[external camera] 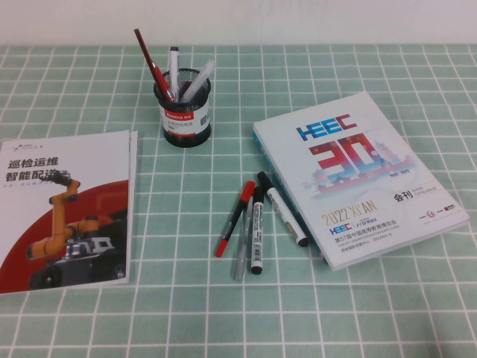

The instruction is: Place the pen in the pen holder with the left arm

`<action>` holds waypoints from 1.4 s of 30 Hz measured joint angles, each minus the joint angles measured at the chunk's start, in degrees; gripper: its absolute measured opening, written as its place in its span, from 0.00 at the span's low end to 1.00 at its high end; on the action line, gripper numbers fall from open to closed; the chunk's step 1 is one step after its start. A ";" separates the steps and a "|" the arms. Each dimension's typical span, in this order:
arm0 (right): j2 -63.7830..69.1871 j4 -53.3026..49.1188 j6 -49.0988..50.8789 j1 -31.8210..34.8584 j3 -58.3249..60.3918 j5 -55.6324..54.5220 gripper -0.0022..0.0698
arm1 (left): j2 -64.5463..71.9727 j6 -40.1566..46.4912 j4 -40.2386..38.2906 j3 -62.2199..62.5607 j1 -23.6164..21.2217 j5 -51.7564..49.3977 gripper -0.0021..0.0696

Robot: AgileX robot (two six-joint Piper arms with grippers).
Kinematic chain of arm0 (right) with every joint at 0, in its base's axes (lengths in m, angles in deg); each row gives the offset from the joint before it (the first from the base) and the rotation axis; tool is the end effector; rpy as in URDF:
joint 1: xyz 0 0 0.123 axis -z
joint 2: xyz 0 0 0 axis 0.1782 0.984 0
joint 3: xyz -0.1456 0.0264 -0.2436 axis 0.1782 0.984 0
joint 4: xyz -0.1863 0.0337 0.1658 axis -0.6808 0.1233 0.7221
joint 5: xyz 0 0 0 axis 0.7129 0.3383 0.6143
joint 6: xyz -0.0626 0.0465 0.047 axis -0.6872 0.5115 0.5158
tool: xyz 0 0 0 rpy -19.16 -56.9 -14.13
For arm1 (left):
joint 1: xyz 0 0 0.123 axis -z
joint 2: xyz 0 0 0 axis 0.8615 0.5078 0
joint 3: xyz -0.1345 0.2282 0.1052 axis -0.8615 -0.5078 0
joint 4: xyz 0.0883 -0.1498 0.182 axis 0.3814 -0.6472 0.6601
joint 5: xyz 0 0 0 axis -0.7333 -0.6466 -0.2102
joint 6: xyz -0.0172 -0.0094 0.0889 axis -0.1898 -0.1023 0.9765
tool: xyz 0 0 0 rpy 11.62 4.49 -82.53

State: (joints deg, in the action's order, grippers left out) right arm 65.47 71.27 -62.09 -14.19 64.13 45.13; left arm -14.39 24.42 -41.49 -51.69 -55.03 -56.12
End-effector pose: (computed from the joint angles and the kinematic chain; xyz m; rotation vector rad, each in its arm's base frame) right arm 0.0526 0.0082 0.1725 -0.0352 1.8404 0.1430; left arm 0.0563 -0.0084 0.1964 -0.3914 1.5734 -0.5658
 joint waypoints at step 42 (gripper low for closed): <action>0.00 0.00 0.00 0.00 0.00 0.00 0.00 | 90.29 18.88 1.20 67.89 20.56 -37.15 0.02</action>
State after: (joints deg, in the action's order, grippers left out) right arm 65.47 71.27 -62.09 -14.19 64.13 45.13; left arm 75.90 43.30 -40.28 16.20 -34.47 -93.27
